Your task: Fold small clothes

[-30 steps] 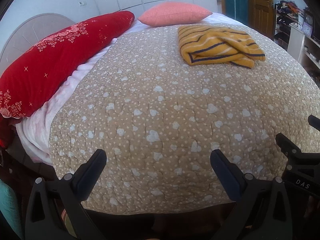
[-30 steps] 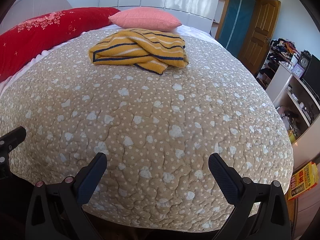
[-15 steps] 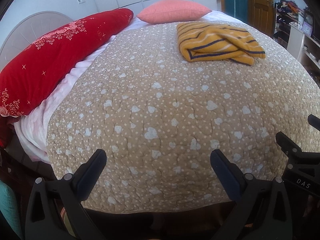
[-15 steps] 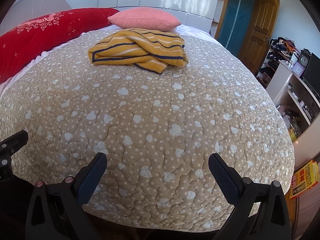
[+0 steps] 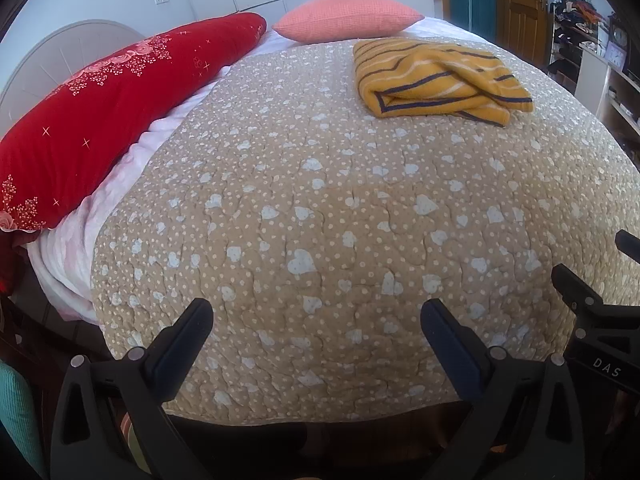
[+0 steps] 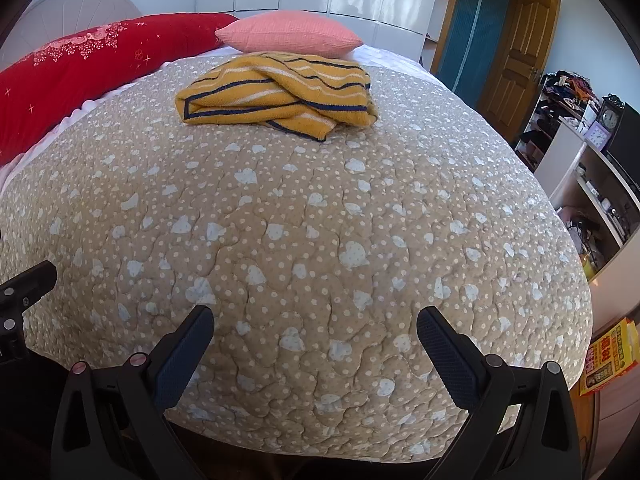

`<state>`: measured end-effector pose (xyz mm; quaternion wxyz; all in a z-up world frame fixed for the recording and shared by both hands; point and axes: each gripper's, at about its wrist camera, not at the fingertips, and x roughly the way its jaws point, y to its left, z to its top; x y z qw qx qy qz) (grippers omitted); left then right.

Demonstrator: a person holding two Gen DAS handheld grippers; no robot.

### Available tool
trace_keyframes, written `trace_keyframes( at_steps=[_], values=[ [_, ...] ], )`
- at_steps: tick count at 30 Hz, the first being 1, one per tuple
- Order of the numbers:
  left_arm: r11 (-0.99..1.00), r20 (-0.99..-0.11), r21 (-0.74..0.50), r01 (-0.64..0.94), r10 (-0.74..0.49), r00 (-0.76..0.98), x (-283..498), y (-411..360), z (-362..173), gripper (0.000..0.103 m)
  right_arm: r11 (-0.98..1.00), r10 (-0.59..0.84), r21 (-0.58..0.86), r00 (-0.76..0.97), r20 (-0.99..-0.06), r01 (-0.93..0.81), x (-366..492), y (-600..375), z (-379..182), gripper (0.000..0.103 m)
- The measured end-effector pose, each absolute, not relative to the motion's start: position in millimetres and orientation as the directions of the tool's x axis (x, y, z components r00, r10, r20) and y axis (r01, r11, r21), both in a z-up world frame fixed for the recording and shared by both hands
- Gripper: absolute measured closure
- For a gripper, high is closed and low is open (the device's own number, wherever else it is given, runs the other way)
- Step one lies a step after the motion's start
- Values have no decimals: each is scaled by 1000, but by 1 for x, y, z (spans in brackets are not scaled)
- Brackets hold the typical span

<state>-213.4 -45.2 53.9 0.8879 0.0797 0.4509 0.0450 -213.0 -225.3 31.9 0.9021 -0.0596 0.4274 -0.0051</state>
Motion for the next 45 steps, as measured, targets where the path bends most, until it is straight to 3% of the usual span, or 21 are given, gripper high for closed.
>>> trace_keyframes(
  at_steps=[23,45],
  values=[
    [988,-815,153,-10,133,563,-200,-38,42,0,993,-62,-112,641,-765,-38,-209,-230,29,0],
    [998,-808,66,-11,60,585,-159,-17,38,0,990,-89,-139,731,-677,-8,-162,-219,53,0]
  ],
)
